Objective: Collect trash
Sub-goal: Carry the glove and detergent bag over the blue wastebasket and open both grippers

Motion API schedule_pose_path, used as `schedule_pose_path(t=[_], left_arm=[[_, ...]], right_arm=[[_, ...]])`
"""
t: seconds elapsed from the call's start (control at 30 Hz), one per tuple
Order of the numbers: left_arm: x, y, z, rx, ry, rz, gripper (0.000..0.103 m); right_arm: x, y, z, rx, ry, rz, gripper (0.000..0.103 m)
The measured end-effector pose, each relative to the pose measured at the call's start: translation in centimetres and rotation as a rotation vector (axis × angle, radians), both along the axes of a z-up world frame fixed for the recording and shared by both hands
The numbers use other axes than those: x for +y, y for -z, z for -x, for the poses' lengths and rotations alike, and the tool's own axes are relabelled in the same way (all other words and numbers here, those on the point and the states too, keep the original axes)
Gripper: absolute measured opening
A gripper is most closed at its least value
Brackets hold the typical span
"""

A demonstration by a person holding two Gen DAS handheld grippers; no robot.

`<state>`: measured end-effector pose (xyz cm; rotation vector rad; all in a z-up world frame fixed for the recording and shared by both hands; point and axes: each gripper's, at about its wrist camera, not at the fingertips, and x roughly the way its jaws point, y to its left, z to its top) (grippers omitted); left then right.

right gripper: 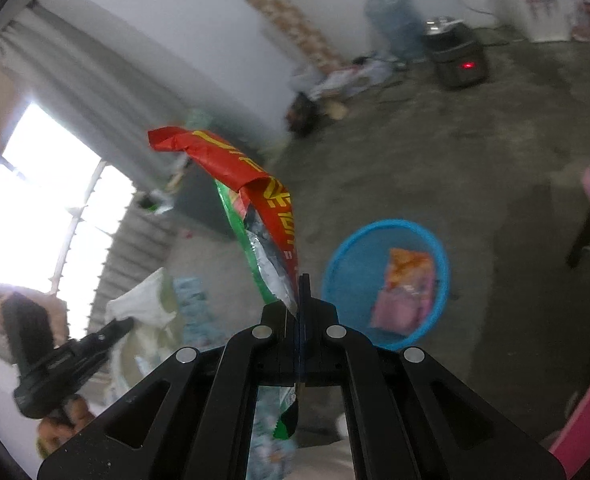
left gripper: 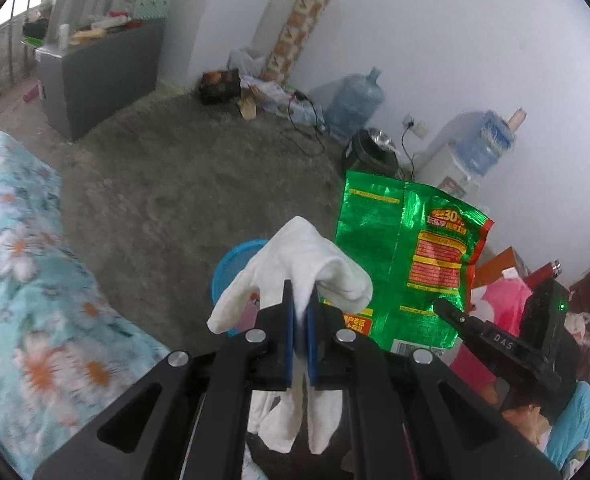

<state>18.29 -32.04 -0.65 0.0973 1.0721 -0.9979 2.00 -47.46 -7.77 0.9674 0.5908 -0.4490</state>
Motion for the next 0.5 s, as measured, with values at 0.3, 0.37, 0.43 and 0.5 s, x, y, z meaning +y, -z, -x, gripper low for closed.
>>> schedule_pose_path(t=[0.3, 0.37, 0.43, 0.5], left_arm=[[-7.3, 7.1, -0.7, 0.033, 0.067, -0.162, 0.005], [-8.7, 8.6, -0.8, 0.027, 0.08, -0.197, 0.005], [-9.9, 10.0, -1.2, 0.037, 0.08, -0.223, 0.005], [-11.0, 11.1, -1.6, 0.048, 0.077, -0.24, 0.005]], right_arm=[[-2.2, 6.6, -1.2, 0.144, 0.084, -0.09, 0.0], [-3.0, 8.3, -1.8, 0.172, 0.094, -0.118, 0.0], [-3.6, 9.5, -2.5, 0.185, 0.093, -0.147, 0.0], [-4.4, 11.1, -3.4, 0.196, 0.091, -0.179, 0.0]])
